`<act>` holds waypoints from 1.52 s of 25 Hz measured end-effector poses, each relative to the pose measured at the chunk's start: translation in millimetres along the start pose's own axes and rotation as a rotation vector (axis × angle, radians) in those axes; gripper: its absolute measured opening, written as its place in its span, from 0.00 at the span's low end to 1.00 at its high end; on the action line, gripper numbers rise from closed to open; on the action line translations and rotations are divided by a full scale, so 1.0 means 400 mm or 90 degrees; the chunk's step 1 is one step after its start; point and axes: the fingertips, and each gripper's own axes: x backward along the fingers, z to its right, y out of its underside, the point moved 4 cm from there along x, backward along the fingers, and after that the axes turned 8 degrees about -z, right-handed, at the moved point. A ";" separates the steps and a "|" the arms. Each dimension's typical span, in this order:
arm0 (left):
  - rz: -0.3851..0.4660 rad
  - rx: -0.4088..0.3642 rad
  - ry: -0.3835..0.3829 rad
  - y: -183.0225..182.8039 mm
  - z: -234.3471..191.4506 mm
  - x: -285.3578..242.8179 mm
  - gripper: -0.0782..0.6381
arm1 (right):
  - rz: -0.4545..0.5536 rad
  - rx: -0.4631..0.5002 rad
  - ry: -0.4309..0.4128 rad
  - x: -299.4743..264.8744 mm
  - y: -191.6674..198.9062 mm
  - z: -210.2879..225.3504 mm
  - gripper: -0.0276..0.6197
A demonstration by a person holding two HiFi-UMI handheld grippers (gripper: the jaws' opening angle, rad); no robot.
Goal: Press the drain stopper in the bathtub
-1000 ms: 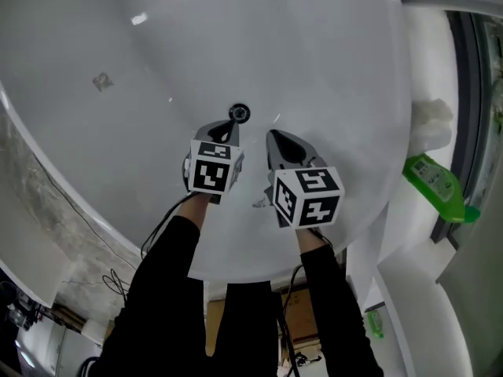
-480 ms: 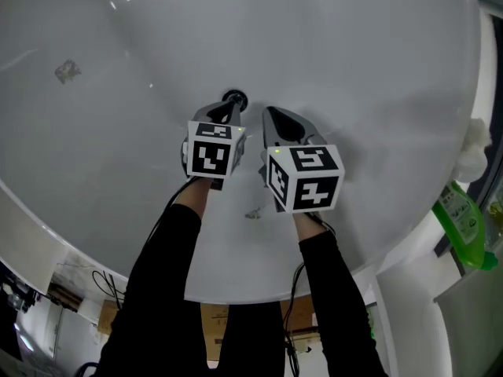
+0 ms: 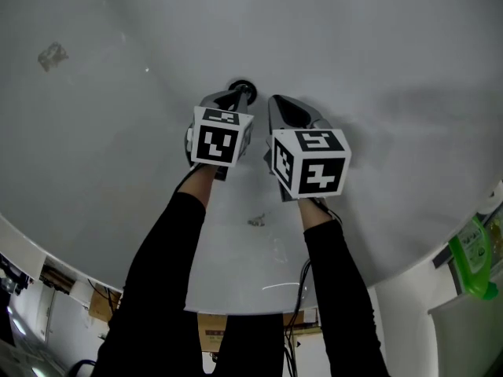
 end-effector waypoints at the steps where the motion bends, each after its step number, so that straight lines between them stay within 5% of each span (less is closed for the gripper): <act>1: -0.003 0.005 0.002 0.006 -0.002 -0.009 0.12 | -0.003 -0.001 0.001 -0.006 0.005 0.003 0.05; 15: -0.041 0.018 0.000 0.029 -0.022 -0.093 0.12 | -0.036 0.008 0.002 -0.051 0.048 0.027 0.05; 38: -0.105 -0.063 -0.054 0.023 -0.009 -0.119 0.12 | -0.039 -0.010 -0.001 -0.067 0.046 0.042 0.05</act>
